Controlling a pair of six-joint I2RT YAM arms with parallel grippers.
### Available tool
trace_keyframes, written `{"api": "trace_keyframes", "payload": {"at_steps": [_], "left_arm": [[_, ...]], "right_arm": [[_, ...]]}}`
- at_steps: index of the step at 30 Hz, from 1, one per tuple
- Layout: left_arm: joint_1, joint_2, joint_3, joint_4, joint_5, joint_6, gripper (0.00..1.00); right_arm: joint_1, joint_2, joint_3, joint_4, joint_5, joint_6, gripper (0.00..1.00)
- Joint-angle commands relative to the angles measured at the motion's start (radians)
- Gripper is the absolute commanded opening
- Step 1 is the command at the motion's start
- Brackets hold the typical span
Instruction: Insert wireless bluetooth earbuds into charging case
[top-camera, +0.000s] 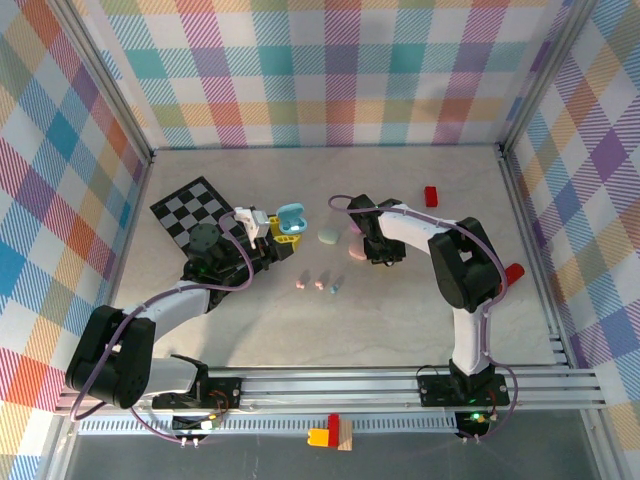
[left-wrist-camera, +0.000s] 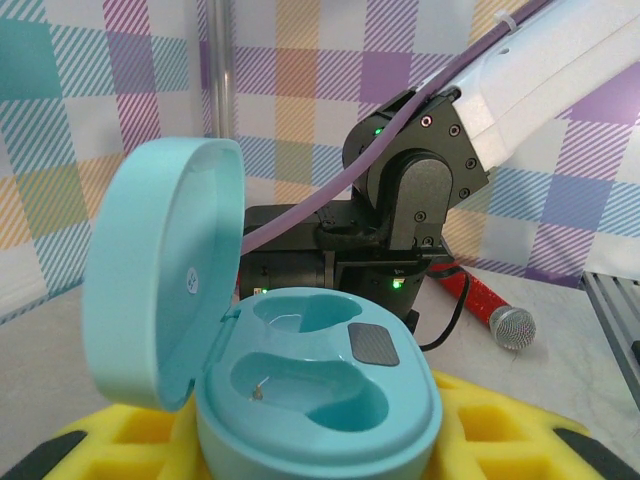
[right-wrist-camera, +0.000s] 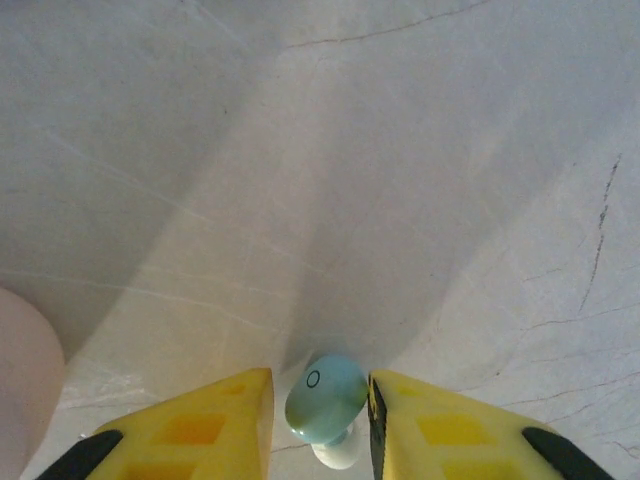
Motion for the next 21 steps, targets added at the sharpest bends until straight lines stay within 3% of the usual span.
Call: {"api": "trace_keyframes", "payload": {"at_steps": [1,21], "left_arm": [[0.009,0.008,-0.004,0.051,0.027,-0.011,0.38],[0.009,0.013,0.002,0.062,0.033,-0.015,0.38]], "right_arm": [[0.007,0.002,0.007,0.003,-0.012,0.001,0.28],[0.027,0.049,0.069,-0.108,0.071,0.007,0.28]]}}
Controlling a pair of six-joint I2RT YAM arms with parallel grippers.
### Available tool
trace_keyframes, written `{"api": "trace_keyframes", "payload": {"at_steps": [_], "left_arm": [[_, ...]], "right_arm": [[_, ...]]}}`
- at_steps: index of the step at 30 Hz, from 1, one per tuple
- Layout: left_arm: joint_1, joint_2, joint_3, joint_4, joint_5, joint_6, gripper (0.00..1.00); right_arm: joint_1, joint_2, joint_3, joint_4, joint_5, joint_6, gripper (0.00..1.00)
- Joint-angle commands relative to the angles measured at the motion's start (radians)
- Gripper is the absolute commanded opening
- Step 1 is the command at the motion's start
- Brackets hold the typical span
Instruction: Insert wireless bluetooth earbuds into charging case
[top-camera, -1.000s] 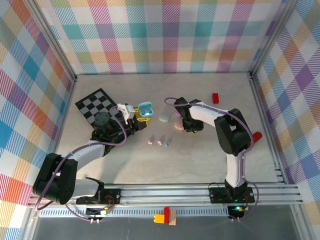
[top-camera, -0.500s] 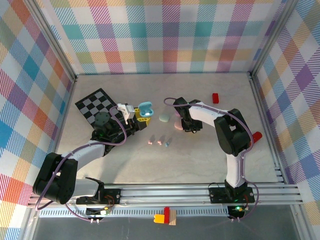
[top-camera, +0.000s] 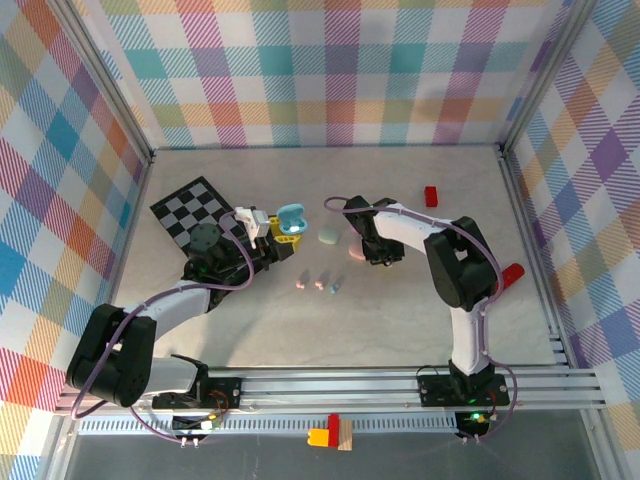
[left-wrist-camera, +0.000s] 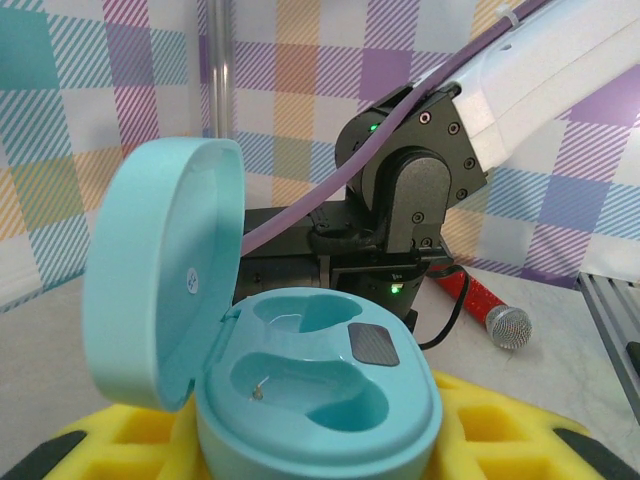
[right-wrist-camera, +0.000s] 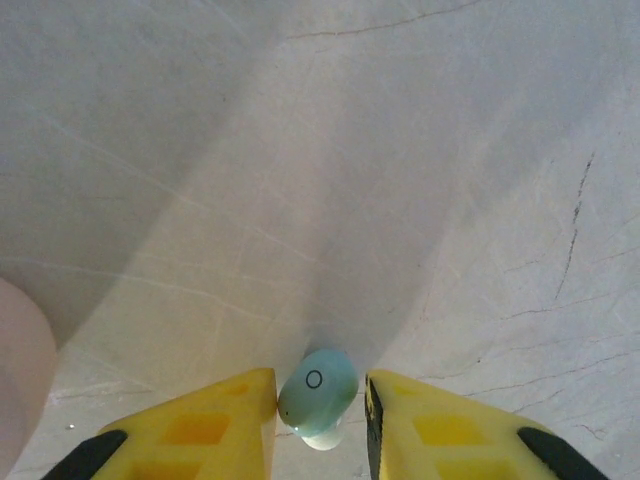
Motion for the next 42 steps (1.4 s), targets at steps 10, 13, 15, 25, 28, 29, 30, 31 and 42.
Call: {"api": "trace_keyframes", "payload": {"at_steps": [10,13,15,25,28,29,30,31,42], "left_arm": [[0.011,0.006,0.007,0.061,0.035,-0.006,0.38],[0.01,0.006,0.007,0.06,0.035,-0.001,0.38],[0.011,0.008,0.007,0.058,0.034,0.004,0.38],[0.009,0.015,0.021,0.032,0.05,0.005,0.38],[0.006,0.026,0.036,0.004,0.066,0.006,0.38],[0.001,0.029,0.04,-0.001,0.068,0.006,0.38],[-0.004,0.034,0.045,-0.008,0.071,0.006,0.38],[-0.01,0.036,0.05,-0.016,0.074,0.008,0.38],[-0.08,0.057,0.121,-0.139,0.101,0.067,0.38]], "right_arm": [[0.006,0.036,0.025,-0.042,0.022,0.011,0.24],[0.006,0.01,0.018,-0.03,0.023,0.01,0.21],[0.005,-0.026,0.003,-0.012,0.02,0.004,0.2],[0.005,-0.32,-0.108,0.088,-0.194,-0.026,0.2],[0.006,-0.411,-0.126,0.1,-0.271,-0.033,0.2],[0.006,-0.442,-0.132,0.108,-0.299,-0.039,0.2],[0.005,-0.474,-0.138,0.119,-0.336,-0.046,0.2],[0.006,-0.502,-0.145,0.132,-0.369,-0.054,0.2],[0.009,-0.738,-0.178,0.301,-0.816,-0.185,0.21]]}}
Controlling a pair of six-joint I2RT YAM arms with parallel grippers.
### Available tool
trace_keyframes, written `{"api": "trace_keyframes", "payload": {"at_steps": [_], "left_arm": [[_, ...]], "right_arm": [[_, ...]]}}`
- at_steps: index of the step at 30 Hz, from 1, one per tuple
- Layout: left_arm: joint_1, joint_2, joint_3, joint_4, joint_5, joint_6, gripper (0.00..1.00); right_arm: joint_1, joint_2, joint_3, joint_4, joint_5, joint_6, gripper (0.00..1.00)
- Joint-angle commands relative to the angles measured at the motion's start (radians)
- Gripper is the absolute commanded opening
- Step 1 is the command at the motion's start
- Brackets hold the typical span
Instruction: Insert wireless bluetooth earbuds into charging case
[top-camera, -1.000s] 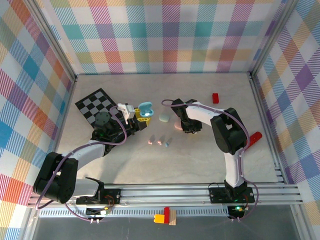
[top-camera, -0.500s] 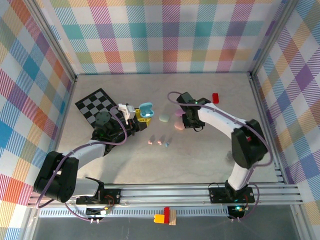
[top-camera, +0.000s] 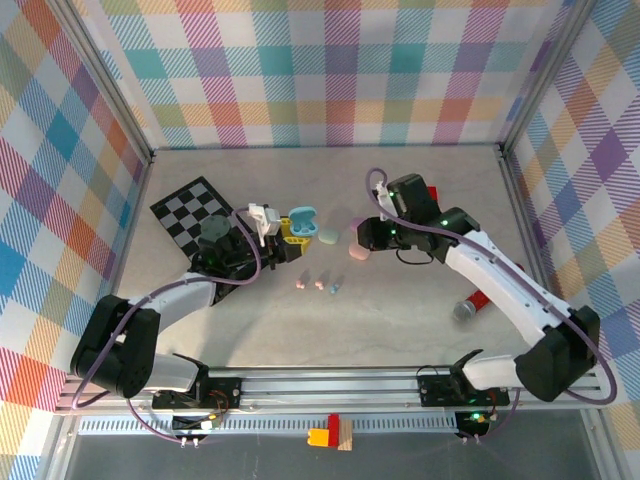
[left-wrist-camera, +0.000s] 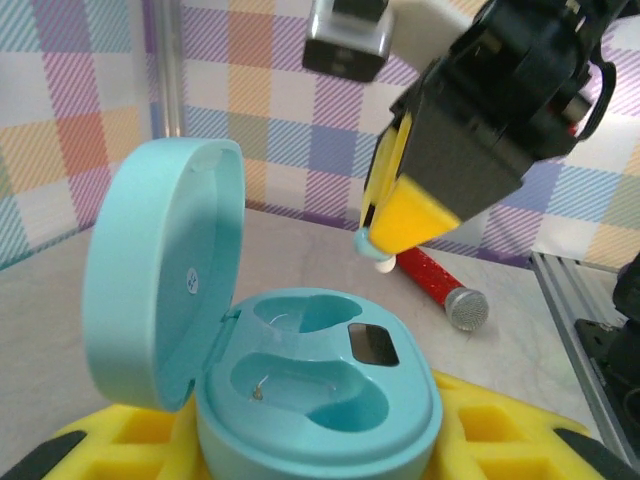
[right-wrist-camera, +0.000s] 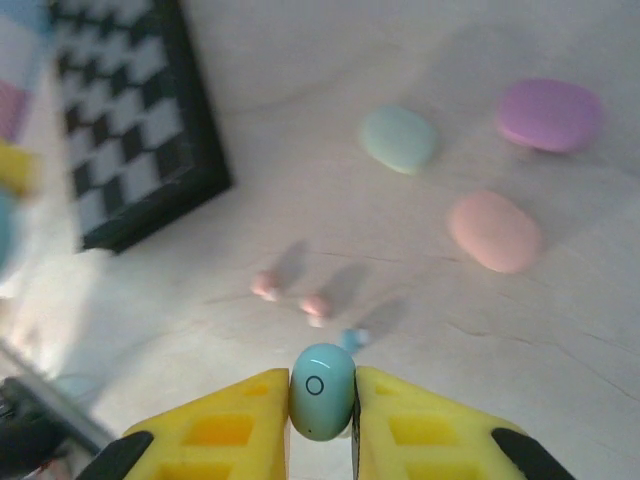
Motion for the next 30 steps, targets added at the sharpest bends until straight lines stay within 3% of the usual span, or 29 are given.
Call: {"api": "trace_keyframes", "payload": {"at_steps": [1,11,30], "left_arm": [[-0.023,0.005,0.042,-0.038,0.043,0.045,0.38],[-0.06,0.034,0.073,-0.06,0.113,0.057,0.38],[-0.08,0.024,0.068,0.011,0.14,-0.004,0.37]], "right_arm": [[0.01,-0.035,0.0,0.078,-0.195,-0.06,0.21],[0.054,-0.006,0.063,0.172,-0.348,-0.073,0.21],[0.062,0.085,0.102,0.121,-0.306,-0.118,0.2]]}}
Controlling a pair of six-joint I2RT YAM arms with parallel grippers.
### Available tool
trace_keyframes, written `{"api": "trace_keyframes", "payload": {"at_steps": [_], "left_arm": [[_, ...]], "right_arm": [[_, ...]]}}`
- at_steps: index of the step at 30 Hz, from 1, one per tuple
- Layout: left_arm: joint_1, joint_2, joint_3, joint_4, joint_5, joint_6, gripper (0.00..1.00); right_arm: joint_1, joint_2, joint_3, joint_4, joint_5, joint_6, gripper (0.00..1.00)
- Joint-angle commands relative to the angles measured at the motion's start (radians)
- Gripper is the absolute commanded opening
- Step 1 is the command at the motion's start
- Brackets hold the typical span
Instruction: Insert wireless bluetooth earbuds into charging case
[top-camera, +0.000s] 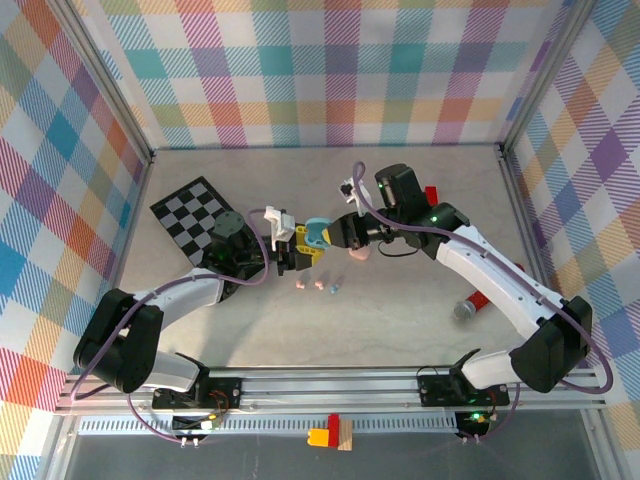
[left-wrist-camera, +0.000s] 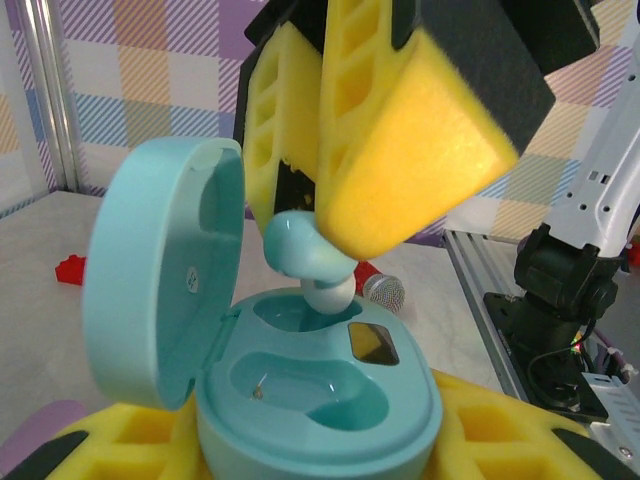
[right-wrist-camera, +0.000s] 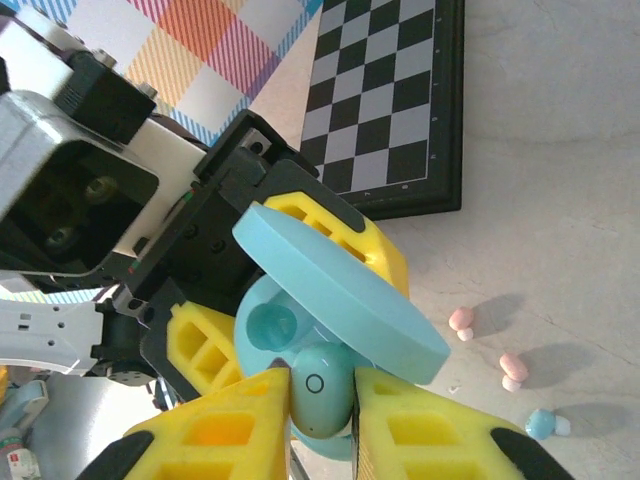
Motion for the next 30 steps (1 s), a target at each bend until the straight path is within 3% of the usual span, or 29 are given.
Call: {"api": "trace_keyframes", "payload": {"at_steps": [1,11,14,22,30], "left_arm": [[-0.006,-0.007,0.016,0.065,0.033,-0.021,0.37],[-0.006,-0.014,0.022,0.032,-0.01,0.005,0.37],[-0.005,-0.022,0.022,0.026,-0.011,0.009,0.37],[0.0,-0.029,0.012,0.01,-0.029,0.03,0.37],[0.045,-0.055,-0.032,0.037,-0.107,0.029,0.38]], "right_arm": [[0.005,0.018,0.035,-0.02,0.005,-0.03,0.2],[0.005,0.031,0.038,-0.041,-0.013,-0.04,0.21],[0.004,0.028,0.041,-0.048,0.007,-0.036,0.32],[-0.006,-0.052,0.024,-0.024,0.074,0.009,0.39],[-0.068,-0.22,-0.192,0.08,0.231,0.179,0.53]]}}
